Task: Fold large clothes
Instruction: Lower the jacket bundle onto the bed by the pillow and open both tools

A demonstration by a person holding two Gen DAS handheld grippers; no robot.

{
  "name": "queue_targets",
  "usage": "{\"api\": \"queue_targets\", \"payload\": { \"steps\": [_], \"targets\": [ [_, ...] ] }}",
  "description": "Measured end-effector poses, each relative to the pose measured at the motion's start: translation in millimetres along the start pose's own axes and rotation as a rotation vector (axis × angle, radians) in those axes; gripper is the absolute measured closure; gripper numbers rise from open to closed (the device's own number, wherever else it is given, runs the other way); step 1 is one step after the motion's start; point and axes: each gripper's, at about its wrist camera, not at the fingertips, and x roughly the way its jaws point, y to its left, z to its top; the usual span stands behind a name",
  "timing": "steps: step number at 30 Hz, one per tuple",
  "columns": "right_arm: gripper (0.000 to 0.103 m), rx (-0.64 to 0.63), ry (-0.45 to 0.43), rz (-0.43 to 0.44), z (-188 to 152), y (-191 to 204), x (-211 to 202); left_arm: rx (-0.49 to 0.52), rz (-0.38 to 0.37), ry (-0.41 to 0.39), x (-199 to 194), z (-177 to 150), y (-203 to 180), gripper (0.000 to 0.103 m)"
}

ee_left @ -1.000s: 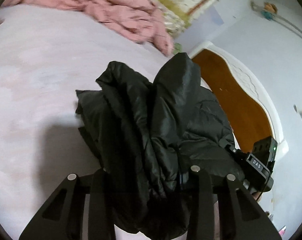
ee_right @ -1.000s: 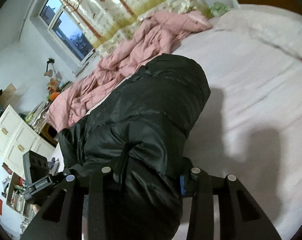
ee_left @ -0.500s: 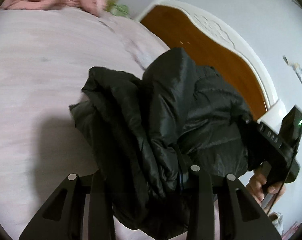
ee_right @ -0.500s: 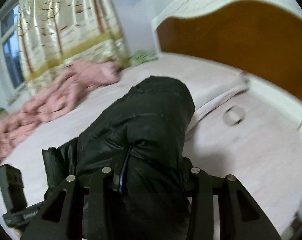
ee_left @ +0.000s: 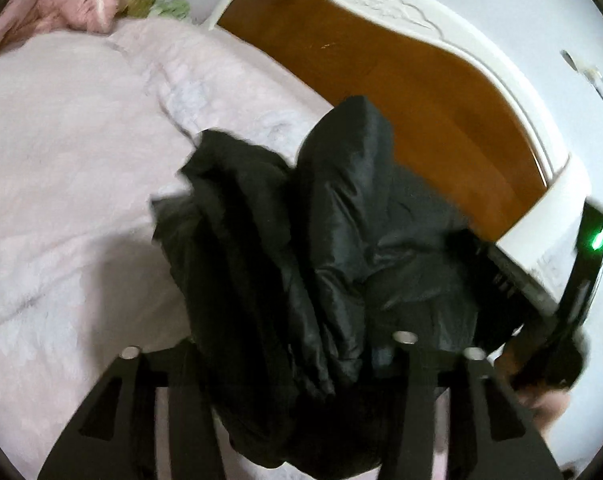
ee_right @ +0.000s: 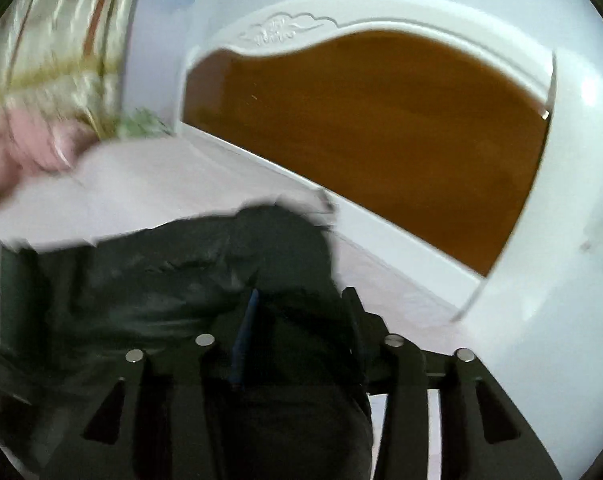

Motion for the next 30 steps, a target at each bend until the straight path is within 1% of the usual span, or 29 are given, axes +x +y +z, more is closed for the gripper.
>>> {"api": "queue_targets", "payload": {
  "steps": [1,2,3,4,6,7,9,10,12,13,14,15,17,19,21,22,24,27,30],
  "targets": [
    [0.046,0.015,-0.013,-0.033,-1.9,-2.8,-2.1,0.002,-0.003,-0.009,-5.8,-0.4,0.0,0.032],
    [0.041,0.046,-0.020,-0.041,-2.0,-6.4,-5.9,0.019,0.026,-0.031,-16.3,-4.3,-0.4,0.018],
    [0.030,0.102,-0.033,-0.040,-1.5,-11.9,-14.4,0.050,0.084,-0.073,-29.0,-5.1,-2.3,0.010],
    [0.026,0.154,-0.051,-0.026,-1.5,-15.6,-23.5,0.078,0.124,-0.109,-38.4,-3.8,-3.7,0.007],
    [0.022,0.278,-0.099,0.054,-1.1,-26.0,-50.3,0.115,0.154,-0.164,-66.9,-3.1,-3.8,0.005],
    [0.019,0.305,-0.107,0.088,-2.0,-28.9,-59.6,0.124,0.164,-0.182,-80.6,-1.1,-2.1,0.005],
    [0.017,0.339,-0.111,0.156,-1.3,-26.3,-83.9,0.153,0.210,-0.230,-110.6,2.2,0.5,0.004],
    [0.017,0.356,-0.111,0.182,-2.4,-24.7,-93.8,0.177,0.239,-0.262,-127.1,4.0,1.4,0.003],
    [0.017,0.381,-0.115,0.259,-8.2,-11.0,-118.5,0.248,0.317,-0.346,-169.5,-0.6,1.7,0.000],
    [0.017,0.377,-0.126,0.301,-10.0,-0.5,-132.5,0.283,0.352,-0.380,-184.3,-0.4,4.3,0.000],
    [0.017,0.368,-0.138,0.323,-12.5,9.0,-144.3,0.315,0.384,-0.409,-201.2,-1.9,6.6,0.000],
    [0.016,0.353,-0.152,0.337,-13.9,18.6,-158.6,0.348,0.423,-0.443,-223.9,-7.6,7.9,0.000],
    [0.014,0.316,-0.184,0.366,-17.8,43.6,-187.3,0.373,0.471,-0.496,-264.5,-21.6,14.6,0.000],
    [0.008,0.263,-0.218,0.423,-25.6,68.0,-221.4,0.373,0.515,-0.529,-299.1,-30.3,24.4,0.000],
    [0.000,0.242,-0.240,0.480,-40.3,90.1,-252.4,0.374,0.549,-0.555,-330.2,-45.3,35.1,0.000],
    [0.000,0.240,-0.241,0.526,-51.8,103.9,-268.0,0.374,0.571,-0.566,-345.6,-55.9,41.5,0.000],
    [0.000,0.216,-0.227,0.575,-68.0,130.2,-286.4,0.368,0.609,-0.587,-367.8,-76.5,54.3,0.000],
    [0.000,0.150,-0.243,0.587,-93.2,167.2,-307.7,0.349,0.687,-0.584,-389.0,-109.6,74.9,0.000],
    [0.000,0.101,-0.244,0.613,-112.9,193.0,-321.3,0.325,0.756,-0.554,-399.0,-137.8,99.9,0.000]
  ]
}}
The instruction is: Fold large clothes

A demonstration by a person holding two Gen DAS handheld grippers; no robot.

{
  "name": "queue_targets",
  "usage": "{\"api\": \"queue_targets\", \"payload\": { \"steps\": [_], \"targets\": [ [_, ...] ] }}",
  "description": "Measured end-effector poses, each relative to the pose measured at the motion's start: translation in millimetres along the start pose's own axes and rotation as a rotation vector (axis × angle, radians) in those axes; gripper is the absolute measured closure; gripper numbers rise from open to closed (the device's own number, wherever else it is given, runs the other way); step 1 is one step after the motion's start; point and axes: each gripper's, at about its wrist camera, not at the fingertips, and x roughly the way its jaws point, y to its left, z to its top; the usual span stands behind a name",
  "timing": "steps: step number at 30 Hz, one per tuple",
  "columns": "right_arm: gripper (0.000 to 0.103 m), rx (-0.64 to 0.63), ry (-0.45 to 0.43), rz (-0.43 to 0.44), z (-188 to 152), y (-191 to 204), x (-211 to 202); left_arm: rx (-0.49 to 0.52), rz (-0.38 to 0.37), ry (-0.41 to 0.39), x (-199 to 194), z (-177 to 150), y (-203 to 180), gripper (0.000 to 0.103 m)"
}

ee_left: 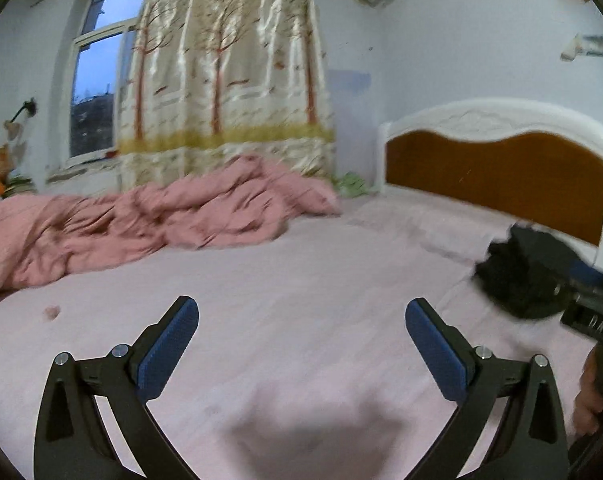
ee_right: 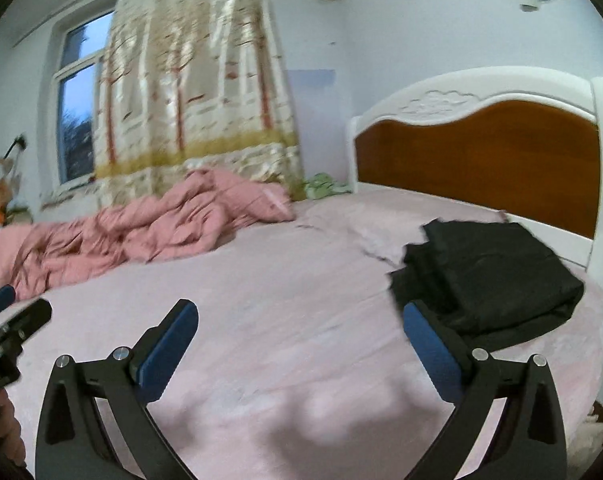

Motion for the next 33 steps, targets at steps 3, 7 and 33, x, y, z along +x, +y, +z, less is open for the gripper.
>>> {"api": "queue_targets", "payload": {
  "steps": [3,7,33],
  "targets": [
    [0.000,-0.012,0.018,0.026,-22.4,16.1,-0.1,0.001,0.036,0.033,1.5,-28.9,15.9,0.000],
    [0.000,-0.031,0.053,0.035,-44.6,26.7,5.1,-0.063,0.027,0.094,15.1,-56.7,34.5,0.000],
    [0.000,-0.133,0.144,0.026,-90.2,39.2,41.4,-0.093,0.082,0.079,24.1,-93.3,34.5,0.000]
  ]
}}
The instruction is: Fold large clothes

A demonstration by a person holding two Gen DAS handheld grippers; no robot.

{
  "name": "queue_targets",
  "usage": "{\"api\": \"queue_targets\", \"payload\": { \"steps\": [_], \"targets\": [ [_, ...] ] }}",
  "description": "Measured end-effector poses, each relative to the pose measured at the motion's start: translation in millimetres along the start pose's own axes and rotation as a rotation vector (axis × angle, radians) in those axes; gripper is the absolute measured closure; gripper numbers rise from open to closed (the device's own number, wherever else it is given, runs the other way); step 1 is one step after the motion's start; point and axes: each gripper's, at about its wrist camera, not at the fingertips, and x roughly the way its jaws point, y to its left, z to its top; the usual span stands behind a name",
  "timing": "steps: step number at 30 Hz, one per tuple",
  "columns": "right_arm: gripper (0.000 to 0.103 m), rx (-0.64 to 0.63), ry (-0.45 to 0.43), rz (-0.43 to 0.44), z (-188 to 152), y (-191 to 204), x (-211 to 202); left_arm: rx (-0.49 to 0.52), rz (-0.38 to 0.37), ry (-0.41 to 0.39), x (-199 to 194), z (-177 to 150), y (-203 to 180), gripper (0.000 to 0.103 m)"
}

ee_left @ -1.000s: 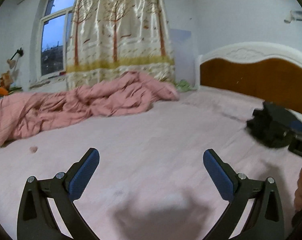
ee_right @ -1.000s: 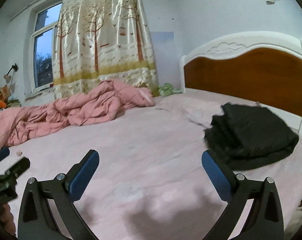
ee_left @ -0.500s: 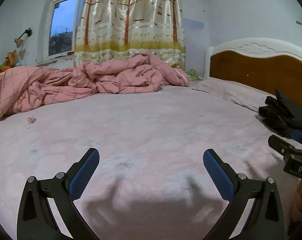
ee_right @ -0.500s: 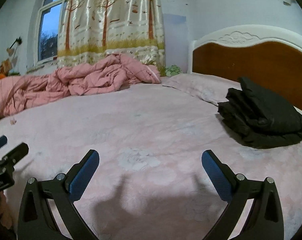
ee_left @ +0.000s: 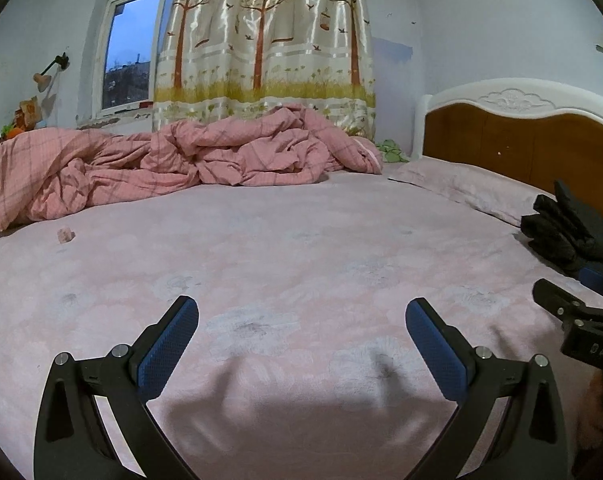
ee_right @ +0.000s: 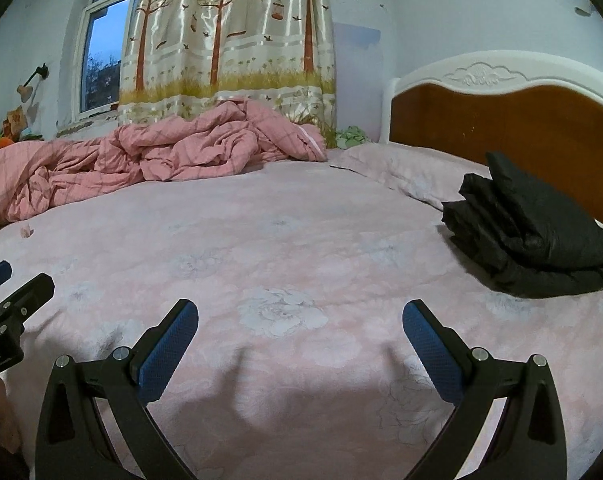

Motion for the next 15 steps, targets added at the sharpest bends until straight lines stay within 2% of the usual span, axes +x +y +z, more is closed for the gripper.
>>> {"api": "queue_targets", "payload": {
  "steps": [15],
  "targets": [
    [0.000,-0.023,-0.005,-0.008,0.2,-0.4,-0.6,0.014,0.003,-0.010,-1.6,0.4,-0.6,0.000]
  ]
}}
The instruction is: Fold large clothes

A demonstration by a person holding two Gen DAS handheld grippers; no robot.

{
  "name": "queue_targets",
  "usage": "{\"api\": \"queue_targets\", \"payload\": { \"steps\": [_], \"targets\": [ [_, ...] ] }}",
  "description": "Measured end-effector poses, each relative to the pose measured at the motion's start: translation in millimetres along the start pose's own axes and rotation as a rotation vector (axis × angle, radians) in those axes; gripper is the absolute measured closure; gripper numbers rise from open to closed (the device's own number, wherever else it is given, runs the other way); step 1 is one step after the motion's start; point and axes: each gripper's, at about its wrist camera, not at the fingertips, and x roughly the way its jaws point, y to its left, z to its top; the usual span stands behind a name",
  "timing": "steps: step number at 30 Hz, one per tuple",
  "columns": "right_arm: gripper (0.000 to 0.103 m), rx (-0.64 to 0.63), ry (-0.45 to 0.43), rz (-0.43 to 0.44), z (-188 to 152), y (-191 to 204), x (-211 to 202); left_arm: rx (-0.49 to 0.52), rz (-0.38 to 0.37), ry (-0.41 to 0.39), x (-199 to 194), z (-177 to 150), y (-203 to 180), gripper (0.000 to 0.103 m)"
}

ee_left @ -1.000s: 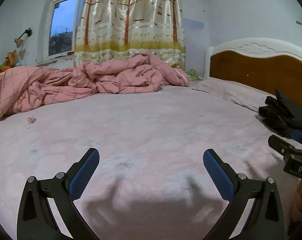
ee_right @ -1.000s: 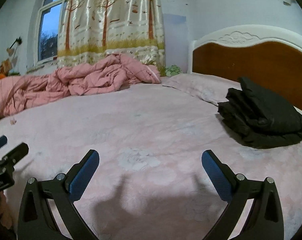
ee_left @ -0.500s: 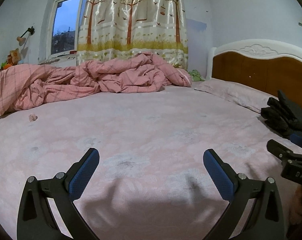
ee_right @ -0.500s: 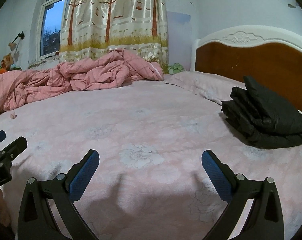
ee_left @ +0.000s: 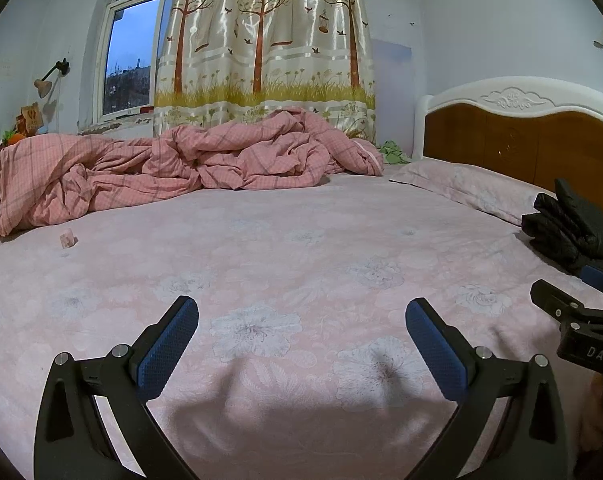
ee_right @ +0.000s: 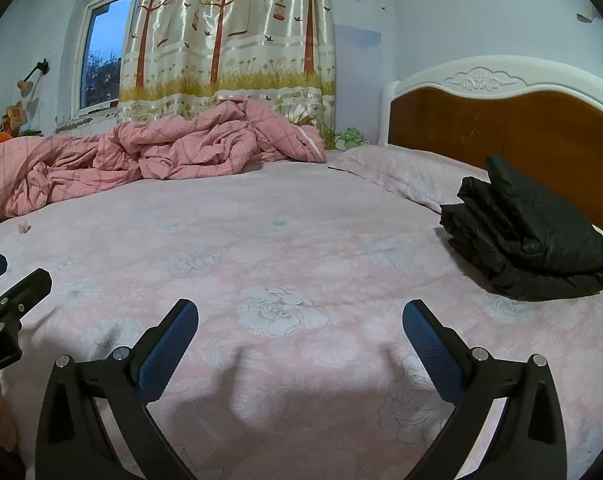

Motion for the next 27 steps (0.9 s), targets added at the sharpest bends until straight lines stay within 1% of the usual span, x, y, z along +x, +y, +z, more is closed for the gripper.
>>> {"api": "queue_targets", "payload": {
  "steps": [27],
  "targets": [
    [0.000,-0.010,0.015,0.005,-5.3,-2.5,2.9,-0.009,-0.004,0.013,0.5,-3.7,6.2,0.000]
  ]
}}
